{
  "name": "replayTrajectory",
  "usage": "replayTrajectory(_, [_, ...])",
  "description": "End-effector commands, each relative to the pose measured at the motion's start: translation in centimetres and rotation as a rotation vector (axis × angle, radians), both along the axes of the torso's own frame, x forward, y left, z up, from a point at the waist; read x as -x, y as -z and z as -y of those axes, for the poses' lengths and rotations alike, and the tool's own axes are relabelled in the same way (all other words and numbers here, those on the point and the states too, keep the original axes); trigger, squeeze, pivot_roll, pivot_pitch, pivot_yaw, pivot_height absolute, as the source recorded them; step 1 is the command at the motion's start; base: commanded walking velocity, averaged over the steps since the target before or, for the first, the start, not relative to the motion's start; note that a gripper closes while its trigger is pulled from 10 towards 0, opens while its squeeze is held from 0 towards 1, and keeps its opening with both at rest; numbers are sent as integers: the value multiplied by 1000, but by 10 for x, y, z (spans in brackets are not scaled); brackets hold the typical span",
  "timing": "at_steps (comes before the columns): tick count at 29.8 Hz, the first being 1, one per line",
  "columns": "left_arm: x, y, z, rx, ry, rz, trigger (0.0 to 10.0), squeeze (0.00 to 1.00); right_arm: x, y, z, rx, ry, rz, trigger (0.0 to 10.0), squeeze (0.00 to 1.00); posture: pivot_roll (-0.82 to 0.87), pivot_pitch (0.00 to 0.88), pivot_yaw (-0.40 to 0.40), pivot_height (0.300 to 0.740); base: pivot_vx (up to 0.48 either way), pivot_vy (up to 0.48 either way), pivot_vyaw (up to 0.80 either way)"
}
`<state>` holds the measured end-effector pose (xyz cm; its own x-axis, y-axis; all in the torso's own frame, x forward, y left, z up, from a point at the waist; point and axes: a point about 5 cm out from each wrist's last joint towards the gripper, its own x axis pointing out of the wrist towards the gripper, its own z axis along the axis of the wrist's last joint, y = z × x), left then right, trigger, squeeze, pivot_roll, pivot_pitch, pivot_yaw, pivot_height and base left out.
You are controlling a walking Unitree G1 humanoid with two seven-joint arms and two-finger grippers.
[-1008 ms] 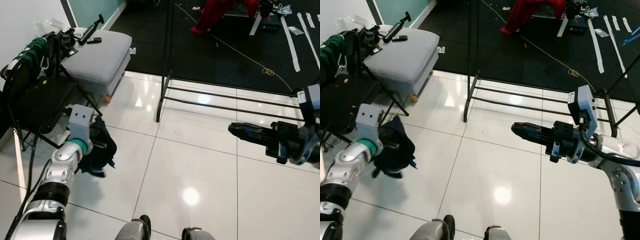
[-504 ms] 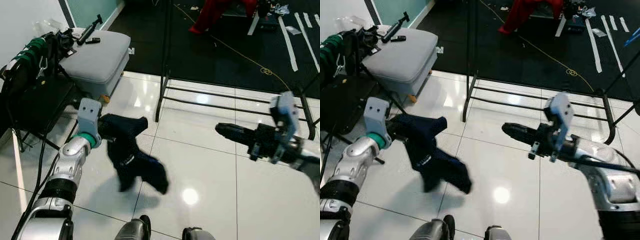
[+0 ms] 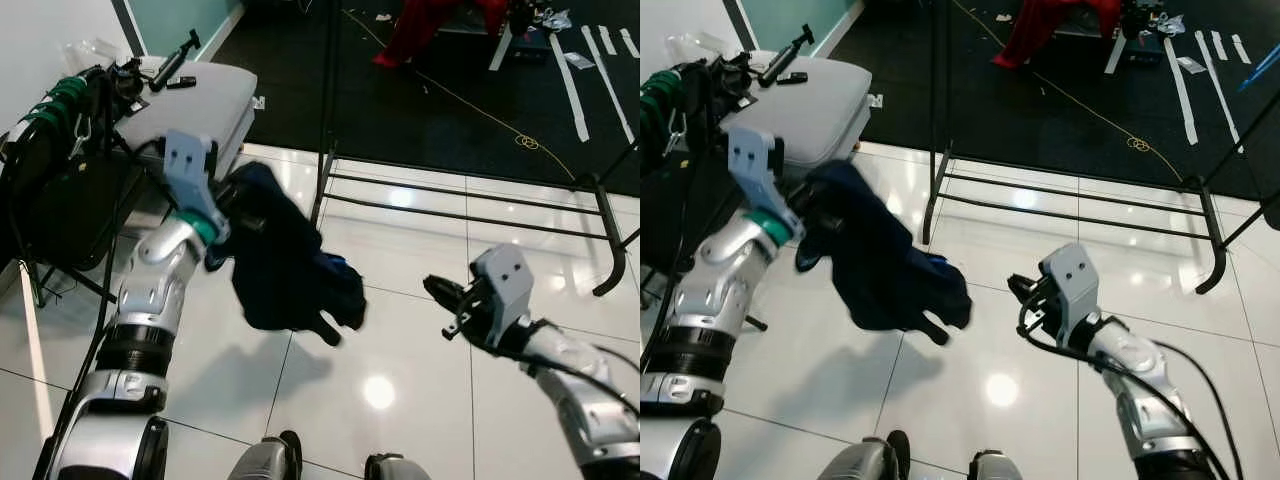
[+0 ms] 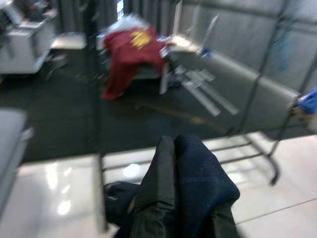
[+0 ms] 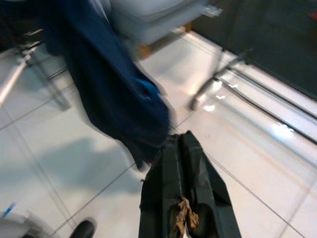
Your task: Hang hanger
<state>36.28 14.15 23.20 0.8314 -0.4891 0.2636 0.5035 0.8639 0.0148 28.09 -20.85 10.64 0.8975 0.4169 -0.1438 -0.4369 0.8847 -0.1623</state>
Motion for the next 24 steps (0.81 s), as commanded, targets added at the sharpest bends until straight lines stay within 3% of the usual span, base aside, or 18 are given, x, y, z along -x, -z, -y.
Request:
replayTrajectory(1, [3, -13, 7, 11, 45, 40, 0, 0, 2, 9, 1, 7, 33, -11, 10000, 1000, -24, 121, 126, 740, 0, 0, 0])
replayTrajectory(8, [7, -42, 16, 7, 117, 108, 0, 0, 1, 25, -18, -17, 54, 2, 10000, 1000, -19, 121, 125, 740, 0, 0, 0])
replayTrajectory(12, [8, -44, 13, -42, 125, 108, 0, 0, -2, 27, -36, 65, 8, 81, 10000, 1000, -17, 122, 125, 740, 0, 0, 0])
replayTrajectory(13, [9, -41, 11, -61, 127, 98, 0, 0, -3, 28, -47, 65, -30, 111, 10000, 259, -19, 122, 127, 740, 0, 0, 0])
replayTrajectory(14, [9, -41, 11, -61, 127, 98, 0, 0, -3, 28, -47, 65, -30, 111, 10000, 259, -19, 122, 127, 740, 0, 0, 0])
replayTrajectory(15, [11, -38, 9, -72, 128, 85, 0, 0, -4, 29, -60, 57, -82, 142, 10000, 86, -19, 122, 127, 740, 0, 0, 0])
replayTrajectory(24, [11, -46, 15, -66, 148, 92, 0, 0, -2, 38, -83, -1, -182, 103, 10000, 59, -12, 126, 116, 740, 0, 0, 0])
